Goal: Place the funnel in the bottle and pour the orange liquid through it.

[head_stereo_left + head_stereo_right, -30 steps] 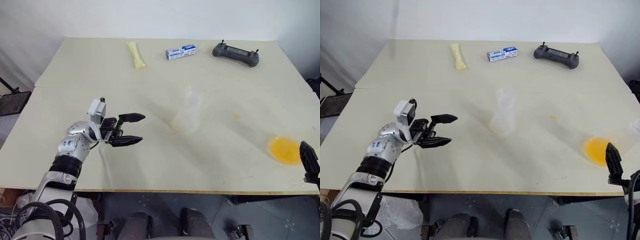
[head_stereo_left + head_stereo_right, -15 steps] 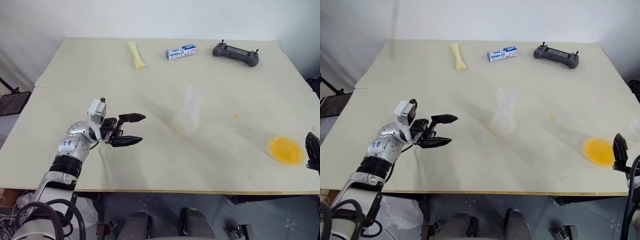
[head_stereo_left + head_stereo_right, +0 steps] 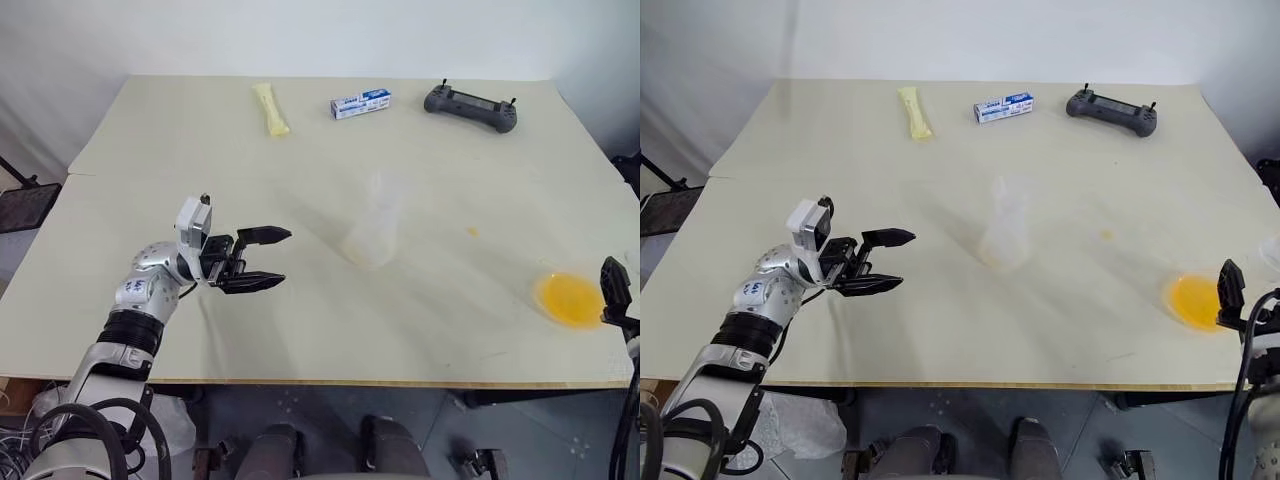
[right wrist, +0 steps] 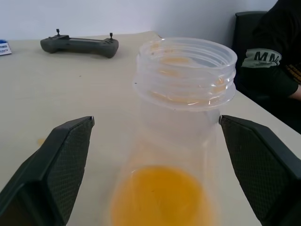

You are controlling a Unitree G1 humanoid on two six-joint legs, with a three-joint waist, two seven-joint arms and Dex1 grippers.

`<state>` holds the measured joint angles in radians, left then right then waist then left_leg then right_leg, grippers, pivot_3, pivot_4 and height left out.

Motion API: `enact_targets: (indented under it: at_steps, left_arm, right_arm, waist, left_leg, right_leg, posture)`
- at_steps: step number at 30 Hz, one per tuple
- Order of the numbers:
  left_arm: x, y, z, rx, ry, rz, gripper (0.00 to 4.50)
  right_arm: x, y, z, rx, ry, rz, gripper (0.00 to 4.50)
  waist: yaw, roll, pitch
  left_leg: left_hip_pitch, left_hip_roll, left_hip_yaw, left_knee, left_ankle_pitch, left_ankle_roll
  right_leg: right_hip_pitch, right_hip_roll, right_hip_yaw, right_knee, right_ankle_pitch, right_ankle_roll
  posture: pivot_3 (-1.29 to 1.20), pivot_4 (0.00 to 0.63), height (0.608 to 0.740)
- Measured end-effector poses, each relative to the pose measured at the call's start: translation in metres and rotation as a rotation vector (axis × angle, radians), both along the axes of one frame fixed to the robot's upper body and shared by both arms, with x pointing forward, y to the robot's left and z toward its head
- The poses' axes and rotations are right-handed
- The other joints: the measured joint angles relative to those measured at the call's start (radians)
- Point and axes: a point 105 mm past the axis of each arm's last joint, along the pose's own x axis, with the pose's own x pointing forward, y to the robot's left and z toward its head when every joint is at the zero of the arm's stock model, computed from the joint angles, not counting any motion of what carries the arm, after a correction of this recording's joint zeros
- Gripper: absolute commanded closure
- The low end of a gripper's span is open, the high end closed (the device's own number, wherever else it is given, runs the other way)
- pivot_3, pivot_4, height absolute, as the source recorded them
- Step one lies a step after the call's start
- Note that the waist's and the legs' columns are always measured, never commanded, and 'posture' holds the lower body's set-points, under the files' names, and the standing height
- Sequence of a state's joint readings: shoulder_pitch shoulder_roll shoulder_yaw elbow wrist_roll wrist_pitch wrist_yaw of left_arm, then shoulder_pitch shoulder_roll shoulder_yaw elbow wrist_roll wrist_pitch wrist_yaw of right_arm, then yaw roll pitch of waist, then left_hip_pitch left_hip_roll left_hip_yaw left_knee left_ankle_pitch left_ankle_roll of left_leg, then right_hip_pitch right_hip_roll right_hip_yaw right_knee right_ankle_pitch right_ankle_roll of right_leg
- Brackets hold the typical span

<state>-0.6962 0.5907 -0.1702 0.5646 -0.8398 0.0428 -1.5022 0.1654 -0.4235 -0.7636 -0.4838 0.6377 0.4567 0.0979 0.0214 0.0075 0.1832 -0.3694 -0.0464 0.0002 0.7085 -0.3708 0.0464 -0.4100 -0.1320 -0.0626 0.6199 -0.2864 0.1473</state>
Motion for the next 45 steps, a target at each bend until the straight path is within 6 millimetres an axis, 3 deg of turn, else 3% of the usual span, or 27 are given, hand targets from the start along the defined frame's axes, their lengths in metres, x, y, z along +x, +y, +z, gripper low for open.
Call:
enact_targets:
  at_steps: [12, 23, 26, 30, 37, 41, 45]
  left_arm:
    - [-0.001, 0.003, 0.002, -0.001, -0.002, 0.006, 0.00]
    - [-0.001, 0.003, 0.001, -0.002, 0.000, 0.006, 0.00]
    - [0.000, 0.003, 0.001, -0.002, 0.001, 0.006, 0.00]
    - [0.000, 0.003, 0.001, -0.003, 0.002, 0.008, 0.00]
    - [0.001, 0.002, 0.001, -0.005, 0.004, 0.009, 0.00]
    - [0.001, 0.002, 0.001, -0.006, 0.003, 0.008, 0.00]
    - [0.002, 0.001, 0.005, -0.008, -0.008, 0.005, 0.00]
  right_arm:
    - [0.014, -0.010, 0.004, -0.009, -0.029, -0.013, 0.04]
    - [0.022, -0.026, -0.006, 0.025, -0.046, -0.049, 0.04]
    - [0.023, -0.027, -0.005, 0.027, -0.061, -0.049, 0.61]
    - [0.023, -0.029, -0.003, 0.018, -0.083, -0.055, 1.86]
    - [0.024, -0.029, -0.003, 0.014, -0.090, -0.054, 1.97]
    - [0.029, -0.015, 0.003, -0.010, -0.095, -0.005, 1.97]
    - [0.038, 0.020, 0.023, -0.099, -0.100, 0.130, 1.97]
  waist:
    - [0.000, 0.000, 0.000]
    - [-0.002, 0.000, 0.000]
    - [-0.001, 0.000, 0.000]
    - [-0.001, 0.000, 0.000]
    - [-0.001, 0.000, 0.000]
    - [-0.005, 0.001, 0.001]
    - [-0.009, 0.003, 0.001]
  left_leg:
    - [0.000, 0.000, 0.000, 0.000, 0.000, 0.000]
    - [0.000, 0.000, 0.000, 0.000, 0.000, 0.000]
    - [0.000, 0.000, 0.000, 0.000, 0.000, 0.000]
    - [0.000, 0.000, 0.000, 0.000, 0.000, 0.000]
    - [0.000, 0.000, 0.000, 0.000, 0.000, 0.000]
    - [0.000, 0.000, 0.000, 0.000, 0.000, 0.000]
    - [0.000, 0.000, 0.001, 0.000, 0.000, 0.000]
  right_leg:
    - [0.000, 0.000, 0.000, 0.000, 0.000, 0.000]
    - [0.000, 0.000, 0.000, 0.000, 0.000, 0.000]
    - [0.000, 0.000, 0.000, 0.000, 0.000, 0.000]
    - [0.000, 0.000, 0.000, 0.000, 0.000, 0.000]
    - [0.000, 0.000, 0.000, 0.000, 0.000, 0.000]
    - [0.000, 0.000, 0.000, 0.000, 0.000, 0.000]
    - [-0.001, 0.000, 0.000, 0.000, 0.000, 0.000]
  posture:
    - [0.00, 0.150, 0.740]
    - [0.00, 0.150, 0.740]
    - [0.00, 0.150, 0.740]
    - [0.00, 0.150, 0.740]
    - [0.00, 0.150, 0.740]
    - [0.00, 0.150, 0.740]
    - [0.00, 0.150, 0.740]
